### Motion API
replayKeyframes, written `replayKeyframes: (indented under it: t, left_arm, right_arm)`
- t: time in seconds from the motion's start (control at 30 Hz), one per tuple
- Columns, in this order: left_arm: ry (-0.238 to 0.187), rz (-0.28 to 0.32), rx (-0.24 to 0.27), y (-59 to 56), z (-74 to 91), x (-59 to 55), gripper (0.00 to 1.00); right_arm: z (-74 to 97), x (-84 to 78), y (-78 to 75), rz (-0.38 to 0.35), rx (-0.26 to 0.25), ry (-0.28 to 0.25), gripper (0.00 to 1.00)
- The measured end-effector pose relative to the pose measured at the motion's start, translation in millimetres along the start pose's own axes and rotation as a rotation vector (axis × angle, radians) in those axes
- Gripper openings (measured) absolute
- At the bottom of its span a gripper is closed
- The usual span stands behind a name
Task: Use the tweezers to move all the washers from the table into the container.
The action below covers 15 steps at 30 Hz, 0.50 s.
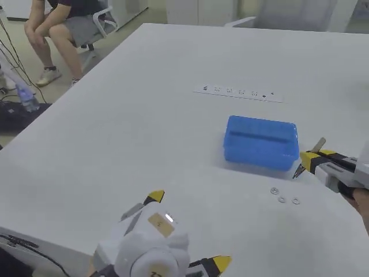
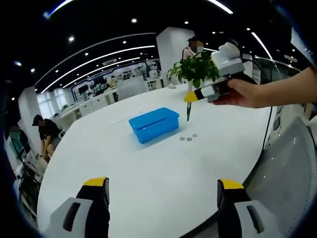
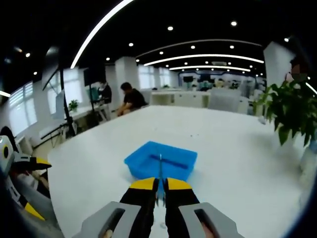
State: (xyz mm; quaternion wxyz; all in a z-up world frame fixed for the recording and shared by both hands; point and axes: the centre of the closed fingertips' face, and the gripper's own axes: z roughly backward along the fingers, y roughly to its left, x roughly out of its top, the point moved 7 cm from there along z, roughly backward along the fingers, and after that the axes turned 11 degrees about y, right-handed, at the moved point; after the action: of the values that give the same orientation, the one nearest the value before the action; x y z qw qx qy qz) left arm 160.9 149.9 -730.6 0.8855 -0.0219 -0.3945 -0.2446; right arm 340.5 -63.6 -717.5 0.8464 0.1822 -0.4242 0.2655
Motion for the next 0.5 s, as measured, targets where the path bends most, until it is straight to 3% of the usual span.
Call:
replayKeyframes:
  t: [0.17,0.4,0.5]
  left_arm:
    - [0.019,-0.118,-0.022,-1.2,0.4,0.7,0.93]
    - [0.030,-0.132,-0.069,-4.1,-5.2,-2.9,0.96]
    - [0.014,-0.100,-0.108,-7.7,-8.6,-4.8,0.98]
  right_arm:
    - [2.5,-1.8,0.6,0.000,0.002,0.007,0.03]
    - [4.2,-3.7,3.2,-0.009,0.008,0.018,0.03]
    - [4.0,-5.1,5.3,-0.015,0.009,0.025,0.03]
